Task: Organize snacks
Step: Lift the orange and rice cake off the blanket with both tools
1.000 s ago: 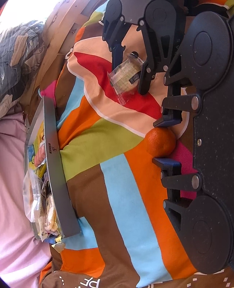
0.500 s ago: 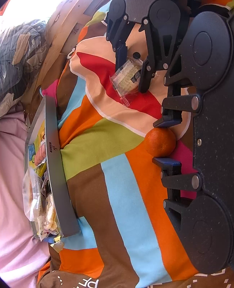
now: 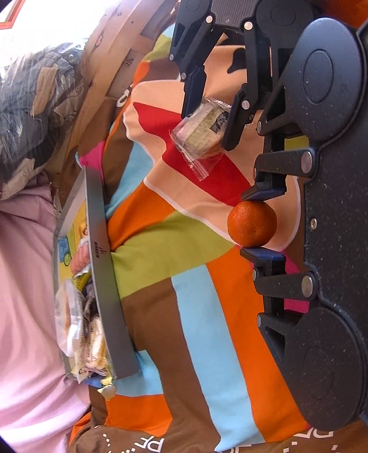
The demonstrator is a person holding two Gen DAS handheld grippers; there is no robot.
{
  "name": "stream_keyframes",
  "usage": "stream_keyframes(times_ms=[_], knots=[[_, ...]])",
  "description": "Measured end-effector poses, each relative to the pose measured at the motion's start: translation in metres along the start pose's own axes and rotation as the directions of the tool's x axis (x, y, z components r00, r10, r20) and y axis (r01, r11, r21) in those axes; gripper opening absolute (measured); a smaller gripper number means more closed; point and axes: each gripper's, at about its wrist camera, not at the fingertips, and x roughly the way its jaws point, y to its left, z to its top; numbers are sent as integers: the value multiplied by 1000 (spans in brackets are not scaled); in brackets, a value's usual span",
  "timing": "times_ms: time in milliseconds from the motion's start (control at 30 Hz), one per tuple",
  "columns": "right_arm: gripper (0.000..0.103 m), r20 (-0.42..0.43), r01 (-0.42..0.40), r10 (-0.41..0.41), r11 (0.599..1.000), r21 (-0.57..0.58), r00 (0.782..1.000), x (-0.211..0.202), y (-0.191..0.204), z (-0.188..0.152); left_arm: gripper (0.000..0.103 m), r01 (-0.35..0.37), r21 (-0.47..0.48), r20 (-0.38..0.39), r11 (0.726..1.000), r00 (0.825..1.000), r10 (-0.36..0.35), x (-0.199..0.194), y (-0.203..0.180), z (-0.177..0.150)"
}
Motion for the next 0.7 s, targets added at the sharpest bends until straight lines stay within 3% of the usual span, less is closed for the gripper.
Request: stream_keyframes(times_ms=[467, 700], knots=[[52, 138, 18, -18, 1000, 0, 990, -38, 3, 16, 36, -28, -53, 81, 998, 996, 32, -37, -8, 17], [52, 178, 4, -16, 998, 68, 984, -45, -14, 32, 36, -39, -66, 118, 997, 992, 47, -45, -6, 27]])
